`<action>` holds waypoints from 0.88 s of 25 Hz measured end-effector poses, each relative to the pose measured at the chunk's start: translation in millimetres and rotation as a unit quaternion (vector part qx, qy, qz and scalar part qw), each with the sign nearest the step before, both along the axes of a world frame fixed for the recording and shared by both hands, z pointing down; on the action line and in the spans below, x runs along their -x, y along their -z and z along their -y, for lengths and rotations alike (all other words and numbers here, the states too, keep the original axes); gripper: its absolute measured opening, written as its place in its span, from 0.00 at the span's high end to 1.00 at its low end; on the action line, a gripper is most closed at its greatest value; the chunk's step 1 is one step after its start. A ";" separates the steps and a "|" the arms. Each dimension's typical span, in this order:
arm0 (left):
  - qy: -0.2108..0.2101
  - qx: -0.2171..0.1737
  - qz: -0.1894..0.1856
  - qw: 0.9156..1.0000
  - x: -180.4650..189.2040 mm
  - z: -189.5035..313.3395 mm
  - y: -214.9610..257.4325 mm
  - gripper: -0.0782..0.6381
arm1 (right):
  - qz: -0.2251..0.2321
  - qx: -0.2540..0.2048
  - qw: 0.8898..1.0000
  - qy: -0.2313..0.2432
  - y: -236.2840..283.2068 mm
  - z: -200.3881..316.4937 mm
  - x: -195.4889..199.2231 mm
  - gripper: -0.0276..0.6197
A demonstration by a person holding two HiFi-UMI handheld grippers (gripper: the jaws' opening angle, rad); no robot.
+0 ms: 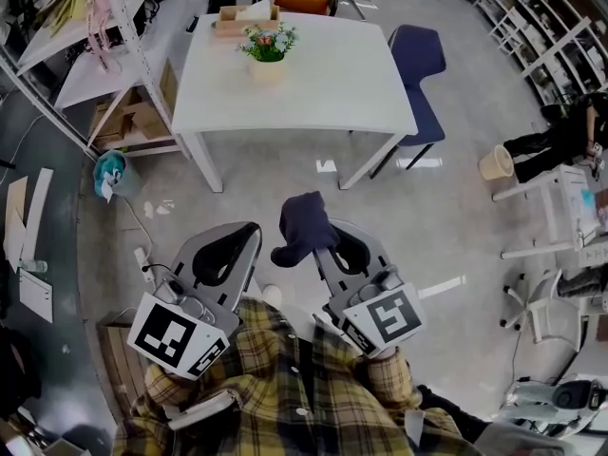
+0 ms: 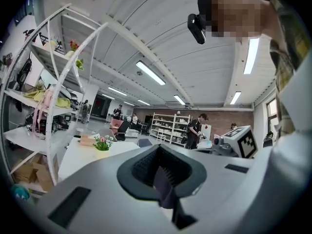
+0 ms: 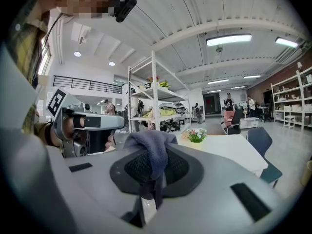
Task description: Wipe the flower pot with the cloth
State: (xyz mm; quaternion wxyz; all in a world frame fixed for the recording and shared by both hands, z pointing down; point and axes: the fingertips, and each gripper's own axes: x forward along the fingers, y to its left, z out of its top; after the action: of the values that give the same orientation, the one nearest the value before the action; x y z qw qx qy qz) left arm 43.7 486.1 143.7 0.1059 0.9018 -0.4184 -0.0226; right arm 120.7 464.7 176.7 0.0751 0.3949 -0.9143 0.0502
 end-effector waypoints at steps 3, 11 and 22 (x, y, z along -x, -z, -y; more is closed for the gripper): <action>0.001 0.004 -0.001 1.000 3.1 10.4 -4.9 0.88 | -0.001 0.004 1.000 0.004 -4.6 10.7 3.1 0.92; -0.004 0.009 0.001 1.000 25.1 72.4 -15.5 0.88 | -0.015 0.014 1.000 0.004 -15.0 70.0 26.7 0.92; -0.035 0.018 -0.006 0.999 71.2 209.1 -16.1 0.88 | -0.039 0.017 0.999 -0.023 -11.3 206.3 66.4 0.92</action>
State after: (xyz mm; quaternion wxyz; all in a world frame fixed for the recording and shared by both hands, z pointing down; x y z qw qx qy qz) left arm -27.5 277.1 159.8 0.1253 0.9137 -0.3862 -0.0171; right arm 54.3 258.3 188.0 0.1159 0.4157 -0.9006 0.0521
